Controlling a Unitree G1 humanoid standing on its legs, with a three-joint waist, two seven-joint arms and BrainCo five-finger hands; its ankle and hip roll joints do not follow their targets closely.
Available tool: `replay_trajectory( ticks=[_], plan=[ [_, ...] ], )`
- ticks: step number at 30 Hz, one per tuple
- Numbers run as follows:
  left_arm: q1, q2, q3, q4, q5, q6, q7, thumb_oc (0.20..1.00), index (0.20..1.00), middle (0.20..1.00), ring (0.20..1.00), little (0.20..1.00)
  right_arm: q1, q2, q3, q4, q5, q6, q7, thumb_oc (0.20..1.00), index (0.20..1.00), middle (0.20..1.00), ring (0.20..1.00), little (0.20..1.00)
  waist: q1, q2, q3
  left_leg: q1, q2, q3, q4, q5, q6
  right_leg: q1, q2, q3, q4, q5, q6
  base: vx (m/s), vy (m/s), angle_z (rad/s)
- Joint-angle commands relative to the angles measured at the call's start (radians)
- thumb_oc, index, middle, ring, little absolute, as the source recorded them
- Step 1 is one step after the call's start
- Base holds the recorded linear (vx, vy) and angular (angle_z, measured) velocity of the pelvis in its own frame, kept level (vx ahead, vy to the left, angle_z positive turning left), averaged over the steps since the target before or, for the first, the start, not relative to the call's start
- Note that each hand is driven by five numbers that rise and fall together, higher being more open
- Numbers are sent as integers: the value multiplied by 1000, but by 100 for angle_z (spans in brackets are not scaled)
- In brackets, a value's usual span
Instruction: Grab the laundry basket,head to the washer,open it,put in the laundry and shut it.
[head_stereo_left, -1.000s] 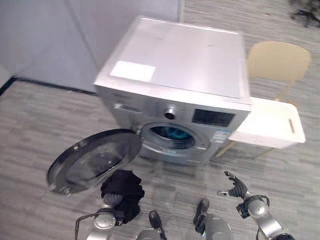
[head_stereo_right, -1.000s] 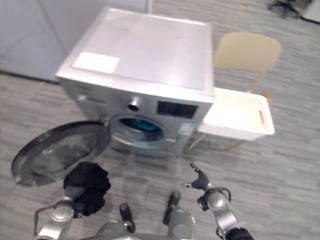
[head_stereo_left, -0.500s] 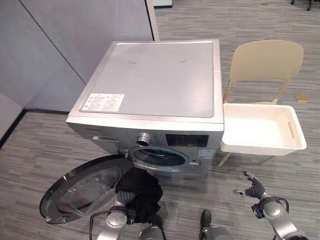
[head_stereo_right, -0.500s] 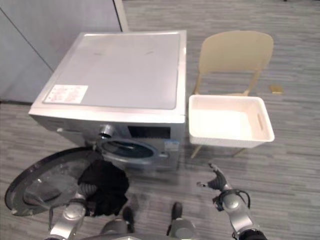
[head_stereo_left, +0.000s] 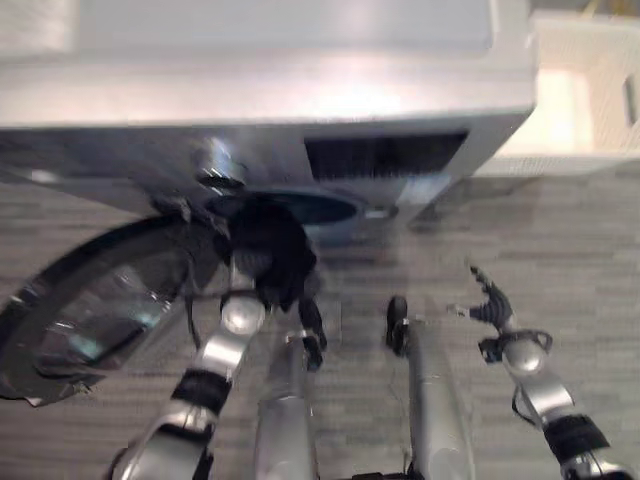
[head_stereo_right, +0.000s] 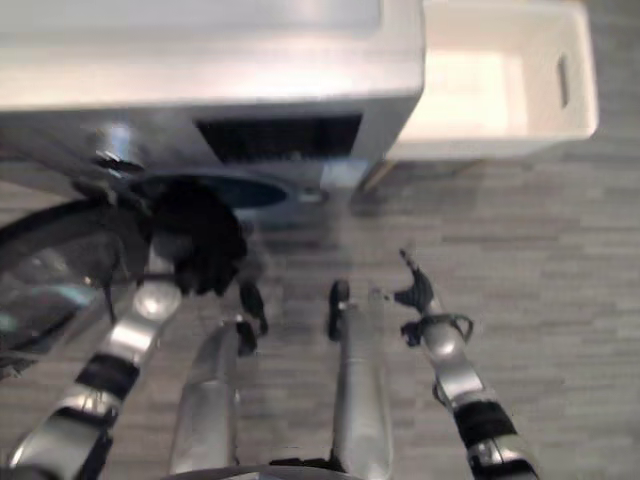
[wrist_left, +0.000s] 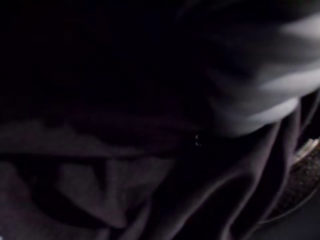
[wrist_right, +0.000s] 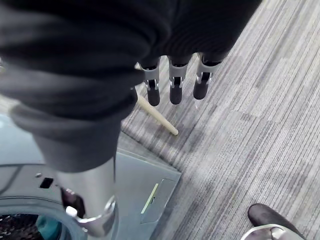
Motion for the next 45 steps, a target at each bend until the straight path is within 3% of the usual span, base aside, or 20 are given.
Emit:
replay_trajectory(
  ticks=[1,4,5,7,9,11,12,13,17,19,21,25,30,34,35,37,43,44,45],
  plan=[
    [-82,25,-6,16,13,-74,135,200,200,200,200,200,80,-32,18,-79,39,-74,-46,1000,1000,1000,1000,1000,-39,21,-88,-27,41,-42,91,-112,-16,-12,21,-19,-99,-14,26,-30,47,-27],
    [-357,171,-44,126,37,-66,239,200,200,200,200,200,61,-36,39,-115,52,-118,-48,1000,1000,1000,1000,1000,-75,34,-91,-179,72,-49,215,-158,12,-179,35,22,12,-36,29,-26,60,-34],
    [-365,173,-48,132,36,-68,240,200,200,200,200,200,59,-35,38,-114,53,-119,-48,1000,1000,1000,1000,1000,-74,34,-94,-189,73,-50,222,-161,12,-189,36,22,17,-38,29,-8,40,-46],
    [-478,252,-88,185,73,-53,285,200,200,200,200,200,53,-41,45,-120,64,-141,-43,1000,1000,1000,1000,1000,-85,41,-95,-238,87,-56,258,-176,24,-243,50,32,44,-42,32,24,27,-15],
    [-709,425,-193,271,141,-15,385,200,200,200,200,200,60,-82,50,-145,94,-184,-30,1000,1000,1000,1000,1000,-108,52,-98,-330,101,-66,320,-197,44,-336,68,41,82,-39,42,54,13,-33],
    [-756,453,-217,287,141,-5,405,200,200,200,200,200,64,-90,49,-155,101,-192,-26,1000,1000,1000,1000,1000,-109,53,-95,-358,106,-73,337,-199,45,-357,69,39,91,-38,44,33,-26,-21],
    [-787,474,-241,298,143,1,405,300,300,300,300,300,72,-99,48,-161,108,-195,-21,1000,1000,1000,1000,1000,-111,56,-94,-382,106,-83,351,-199,46,-373,71,37,95,-36,47,12,-62,-4],
    [-852,500,-303,326,145,7,366,1000,1000,1000,1000,1000,72,-125,46,-154,127,-198,-18,1000,1000,1000,1000,1000,-113,66,-93,-409,111,-90,367,-196,45,-396,69,31,104,-33,50,4,-51,-2],
    [-905,485,-388,411,166,2,286,1000,1000,1000,1000,1000,52,-136,53,-136,138,-195,-1,1000,1000,1000,1000,1000,-110,66,-97,-440,111,-108,380,-191,42,-423,69,21,114,-31,49,1,-20,9],
    [-878,461,-382,453,153,-4,239,1000,1000,1000,1000,1000,50,-129,54,-124,133,-191,1,1000,1000,1000,1000,1000,-107,62,-100,-451,107,-117,386,-189,41,-431,70,13,122,-30,47,12,-26,3],
    [-806,432,-364,468,157,-8,175,1000,1000,1000,1000,1000,53,-118,60,-107,120,-182,5,1000,1000,1000,1000,1000,-97,58,-112,-457,102,-132,387,-185,36,-430,68,1,127,-32,43,9,-58,6],
    [-705,403,-309,444,135,-22,143,1000,1000,1000,1000,1000,69,-103,61,-96,108,-176,9,1000,1000,1000,1000,1000,-89,53,-123,-445,93,-146,373,-177,29,-408,63,-11,116,-33,38,5,-34,15],
    [-447,340,-158,312,85,-46,128,1000,1000,1000,1000,1000,80,-73,54,-67,82,-159,-4,1000,1000,1000,1000,1000,-54,46,-141,-360,71,-145,279,-151,9,-311,49,-31,45,-24,35,-27,-11,18],
    [-177,247,-13,156,37,-67,108,1000,1000,1000,1000,1000,89,-55,46,-35,57,-133,-17,1000,1000,1000,1000,1000,-21,44,-149,-241,43,-132,156,-120,-10,-195,31,-42,-46,-9,40,-47,32,20],
    [-14,184,46,74,21,-74,85,1000,1000,1000,1000,1000,95,-52,37,-13,38,-110,-17,1000,1000,1000,1000,1000,1,43,-152,-149,25,-124,76,-100,-15,-111,18,-44,-110,8,48,-27,57,30],
    [57,151,65,37,19,-73,71,1000,1000,1000,1000,1000,100,-53,38,-7,33,-102,-17,1000,1000,1000,1000,1000,6,42,-147,-92,15,-118,29,-90,-15,-61,14,-48,-144,17,52,-10,55,20],
    [395,-17,87,32,-20,-86,-55,1000,1000,1000,1000,1000,164,-31,0,76,29,-64,0,1000,1000,1000,1000,1000,48,35,-147,253,-55,-107,-249,-21,-32,280,-3,-90,-386,97,89,68,97,24],
    [501,-63,91,84,-27,-76,-107,1000,1000,1000,1000,1000,200,-6,-15,143,33,-58,20,1000,1000,1000,1000,1000,53,33,-155,420,-94,-94,-402,44,-27,456,-7,-110,-536,163,97,120,154,9],
    [501,-63,91,84,-27,-76,-107,1000,1000,1000,1000,1000,200,-6,-15,143,33,-58,20,1000,1000,1000,1000,1000,53,33,-152,427,-95,-94,-406,46,-27,462,-7,-111,-538,164,97,120,181,5]
  ],
)
